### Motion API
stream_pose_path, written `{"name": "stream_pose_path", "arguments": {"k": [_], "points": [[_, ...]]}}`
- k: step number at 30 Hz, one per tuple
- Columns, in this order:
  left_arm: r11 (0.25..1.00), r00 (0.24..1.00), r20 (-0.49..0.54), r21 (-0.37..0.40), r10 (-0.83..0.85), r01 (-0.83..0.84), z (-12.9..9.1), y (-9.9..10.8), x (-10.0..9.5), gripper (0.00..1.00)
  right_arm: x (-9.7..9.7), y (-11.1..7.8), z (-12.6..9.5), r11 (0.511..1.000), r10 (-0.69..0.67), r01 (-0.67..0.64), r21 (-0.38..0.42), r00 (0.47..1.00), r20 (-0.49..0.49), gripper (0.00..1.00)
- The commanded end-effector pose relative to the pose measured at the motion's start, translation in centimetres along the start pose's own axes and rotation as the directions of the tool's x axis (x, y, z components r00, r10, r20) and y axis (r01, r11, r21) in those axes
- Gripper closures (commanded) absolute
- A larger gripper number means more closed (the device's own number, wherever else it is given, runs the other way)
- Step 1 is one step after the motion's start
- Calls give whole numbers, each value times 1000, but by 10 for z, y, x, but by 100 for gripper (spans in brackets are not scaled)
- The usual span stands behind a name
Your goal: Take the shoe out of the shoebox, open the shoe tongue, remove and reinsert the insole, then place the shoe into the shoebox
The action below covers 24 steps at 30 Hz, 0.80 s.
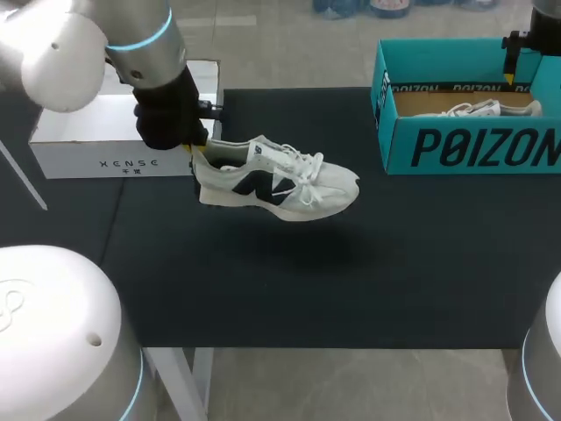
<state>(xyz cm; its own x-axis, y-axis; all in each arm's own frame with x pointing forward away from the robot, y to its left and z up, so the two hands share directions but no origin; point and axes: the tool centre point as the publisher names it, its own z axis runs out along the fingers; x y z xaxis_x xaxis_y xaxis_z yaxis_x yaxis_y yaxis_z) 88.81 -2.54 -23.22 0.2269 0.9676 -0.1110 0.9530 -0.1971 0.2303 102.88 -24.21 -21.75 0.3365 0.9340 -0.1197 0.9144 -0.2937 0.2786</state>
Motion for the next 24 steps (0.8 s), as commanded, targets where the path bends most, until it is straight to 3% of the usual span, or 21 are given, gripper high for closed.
{"name": "stream_pose_path", "arguments": {"k": [1,9,14,24], "points": [[992,1000,-1,-128,8,-8,14,-3,-9,100,-1,-1,0,1000,0,0,-3,1000,-1,0],[996,1000,8,-86,25,-25,46,-8,-29,100,-1,-1,0,1000,0,0,-3,1000,-1,0],[999,1000,-2,-53,8,-8,65,-22,-40,100,-1,-1,0,1000,0,0,-3,1000,-1,0],[1000,1000,-11,-19,-17,17,87,-39,-43,100,-1,-1,0,1000,0,0,-3,1000,-1,0]]}}
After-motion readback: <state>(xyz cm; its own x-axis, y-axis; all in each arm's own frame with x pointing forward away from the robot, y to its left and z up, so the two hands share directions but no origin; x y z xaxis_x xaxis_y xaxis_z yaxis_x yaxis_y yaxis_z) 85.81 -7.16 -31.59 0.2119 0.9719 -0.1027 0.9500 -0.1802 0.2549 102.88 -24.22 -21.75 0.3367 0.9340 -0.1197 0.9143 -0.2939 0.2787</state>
